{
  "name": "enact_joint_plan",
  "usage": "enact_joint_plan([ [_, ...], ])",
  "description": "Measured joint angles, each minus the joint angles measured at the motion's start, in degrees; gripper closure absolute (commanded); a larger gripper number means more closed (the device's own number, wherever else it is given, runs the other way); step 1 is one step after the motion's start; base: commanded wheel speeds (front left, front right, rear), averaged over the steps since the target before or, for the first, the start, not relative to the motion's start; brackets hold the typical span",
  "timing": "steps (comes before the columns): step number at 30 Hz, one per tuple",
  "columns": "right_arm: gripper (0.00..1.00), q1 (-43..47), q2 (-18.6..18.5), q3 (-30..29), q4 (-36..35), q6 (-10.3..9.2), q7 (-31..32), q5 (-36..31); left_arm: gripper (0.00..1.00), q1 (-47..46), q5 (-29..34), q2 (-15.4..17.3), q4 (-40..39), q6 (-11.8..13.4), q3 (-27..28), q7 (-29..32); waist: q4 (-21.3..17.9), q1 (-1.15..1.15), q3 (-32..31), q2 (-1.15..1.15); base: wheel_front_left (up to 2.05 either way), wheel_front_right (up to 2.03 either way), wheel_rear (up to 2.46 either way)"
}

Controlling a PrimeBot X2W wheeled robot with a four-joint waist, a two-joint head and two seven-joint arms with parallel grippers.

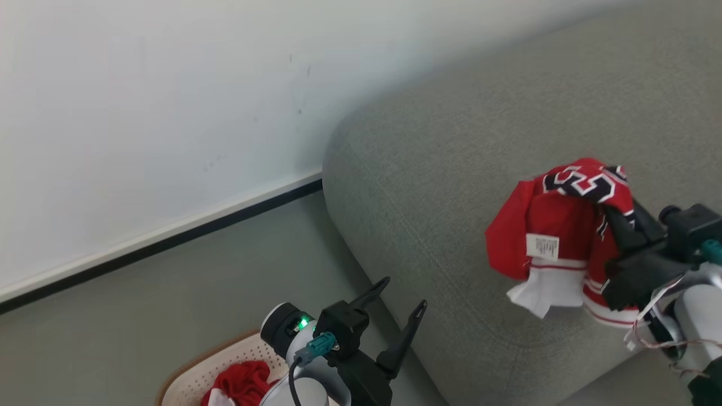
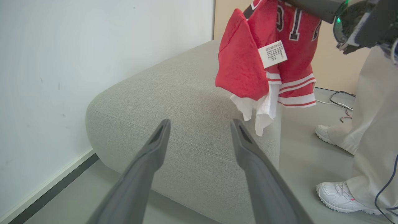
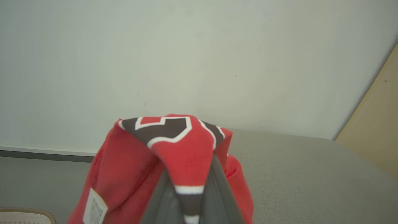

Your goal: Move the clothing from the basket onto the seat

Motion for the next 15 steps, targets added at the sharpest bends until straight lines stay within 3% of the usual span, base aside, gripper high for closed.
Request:
enact_joint_plan([
  [8, 1.00, -10.3, -0.6, -1.7, 0.6, 0.04, 1.6, 1.9, 0.00, -1.9, 2.0, 0.3, -4.0, 0.9, -0.4, 0.0, 1.8, 0.00, 5.3, 0.00, 0.00, 0.00, 0.00],
  [15, 1.00, -22.8, -1.9, -5.9, 6.5, 0.04, 3.6, 5.0, 0.00, -4.8, 4.9, 2.9, -7.9, 1.3, -0.4, 0.0, 4.1, 0.01, 10.7, 0.00, 0.00, 0.00, 0.00],
])
